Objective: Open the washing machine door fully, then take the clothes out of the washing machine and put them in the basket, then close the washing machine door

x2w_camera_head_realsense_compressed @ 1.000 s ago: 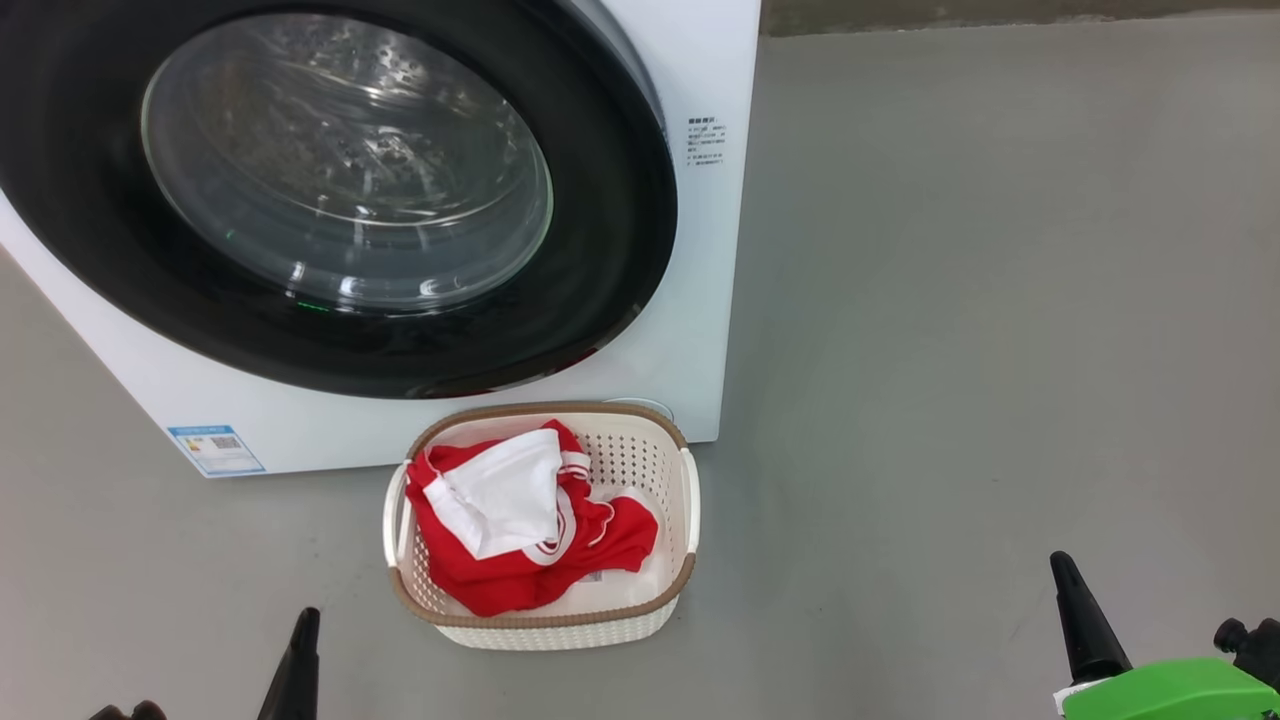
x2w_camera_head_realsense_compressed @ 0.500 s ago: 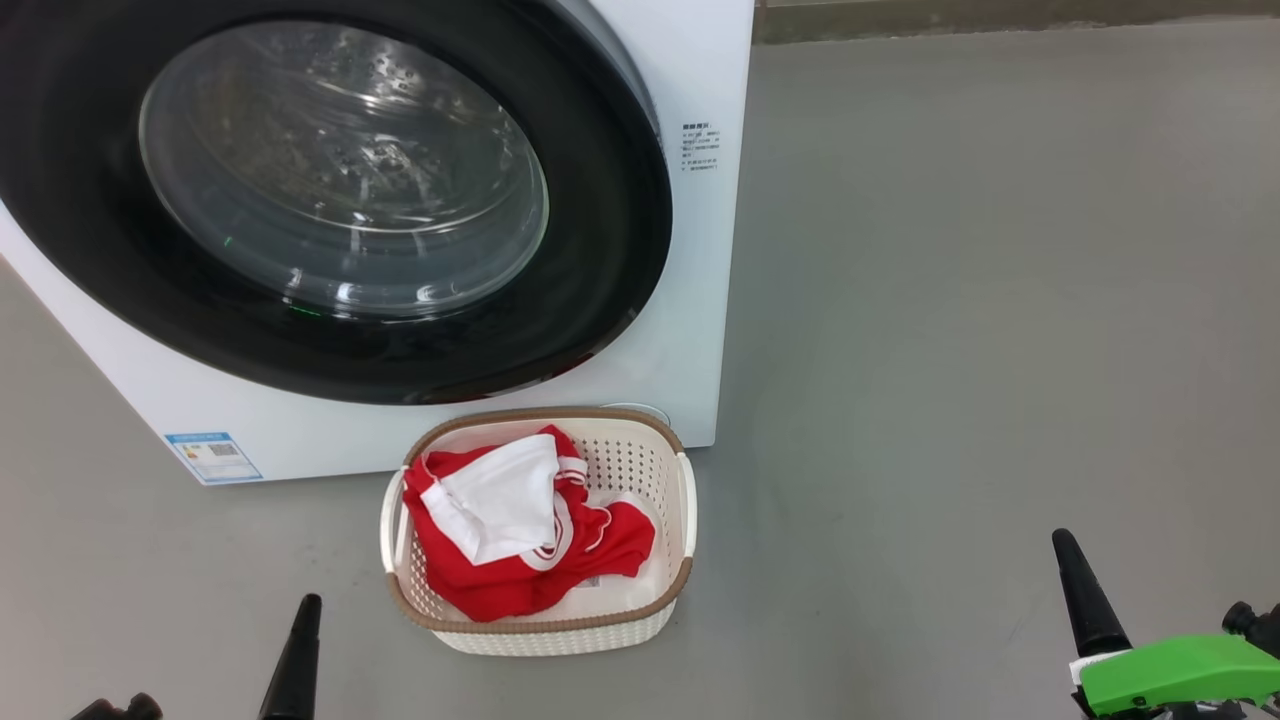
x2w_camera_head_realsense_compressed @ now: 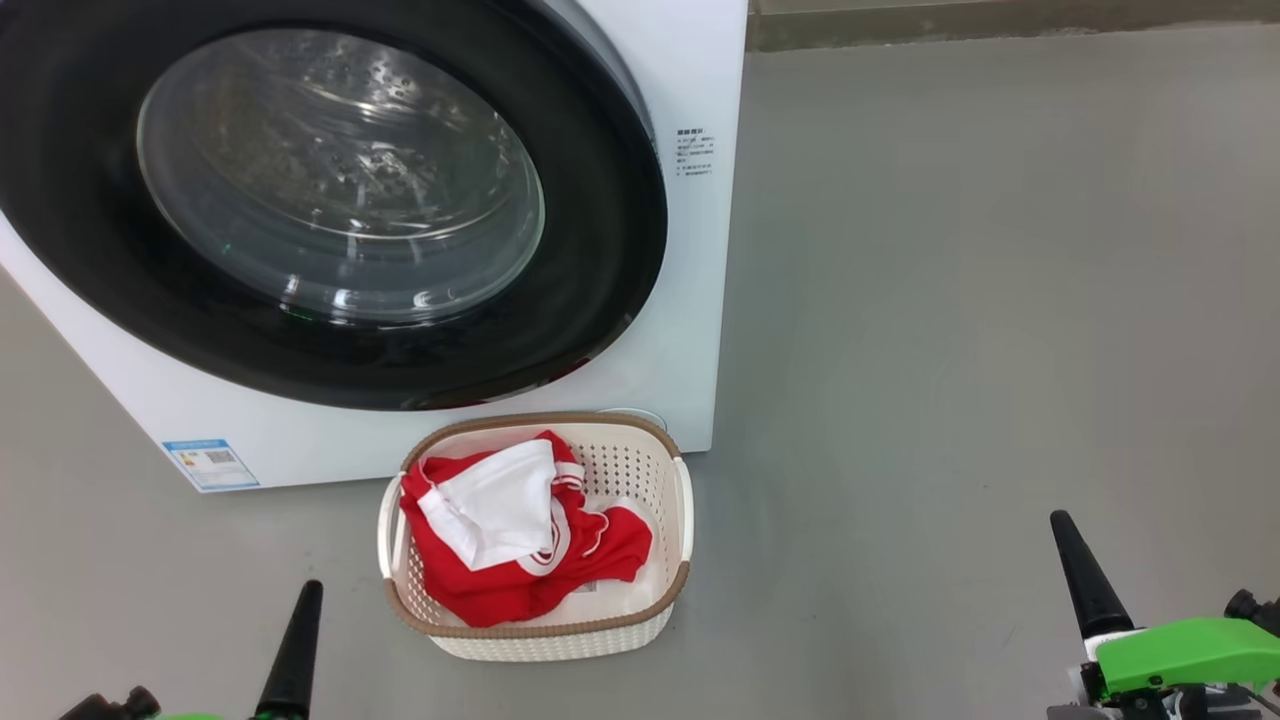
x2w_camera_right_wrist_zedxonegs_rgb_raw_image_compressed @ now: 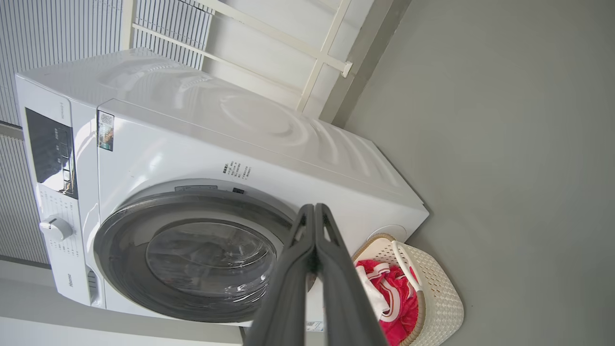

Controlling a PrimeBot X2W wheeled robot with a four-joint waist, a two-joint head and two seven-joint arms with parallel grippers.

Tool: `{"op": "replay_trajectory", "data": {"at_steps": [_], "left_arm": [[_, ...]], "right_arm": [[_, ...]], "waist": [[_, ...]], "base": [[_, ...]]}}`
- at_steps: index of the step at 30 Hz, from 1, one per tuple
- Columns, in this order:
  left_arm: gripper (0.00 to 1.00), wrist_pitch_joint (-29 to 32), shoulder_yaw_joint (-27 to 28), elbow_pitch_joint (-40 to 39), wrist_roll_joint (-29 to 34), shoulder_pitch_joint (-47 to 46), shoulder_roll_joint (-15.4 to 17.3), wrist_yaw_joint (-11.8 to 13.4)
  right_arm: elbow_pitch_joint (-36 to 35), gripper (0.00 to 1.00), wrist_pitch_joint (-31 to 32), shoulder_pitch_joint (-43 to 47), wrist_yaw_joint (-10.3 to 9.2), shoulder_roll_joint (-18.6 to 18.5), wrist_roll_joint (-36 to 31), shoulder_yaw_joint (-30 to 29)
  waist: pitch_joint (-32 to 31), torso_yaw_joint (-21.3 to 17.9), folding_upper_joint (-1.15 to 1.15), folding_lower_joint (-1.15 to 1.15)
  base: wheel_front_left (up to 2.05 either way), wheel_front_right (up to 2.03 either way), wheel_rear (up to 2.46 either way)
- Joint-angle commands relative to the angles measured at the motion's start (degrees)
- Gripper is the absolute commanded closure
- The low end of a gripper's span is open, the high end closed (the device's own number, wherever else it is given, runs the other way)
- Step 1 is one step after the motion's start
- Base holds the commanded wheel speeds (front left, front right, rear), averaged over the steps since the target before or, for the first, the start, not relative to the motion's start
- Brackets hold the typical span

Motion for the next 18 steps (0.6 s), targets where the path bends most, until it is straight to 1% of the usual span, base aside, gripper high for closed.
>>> {"op": "replay_trajectory", "data": {"at_steps": [1,18], "left_arm": [[1.00,0.56,1.73,-1.27,-1.83,-2.51,0.41,-0.32],[1.00,3.39,2.57,-1.29,-11.53,-3.86,-0.12,-0.37]], "right_arm": [[-1.76,1.00,0.41,-2.76,-0.03,-1.05,1.49,0.70],[-2.13,1.00,3.31,-4.56,-0.04,-1.11,10.96,0.40]], "waist": [[-0.05,-0.04,0.00,0.00],[-0.59,-0.44,0.00,0.00]], "base": [[0.00,0.00,0.00],[0.00,0.00,0.00]]}}
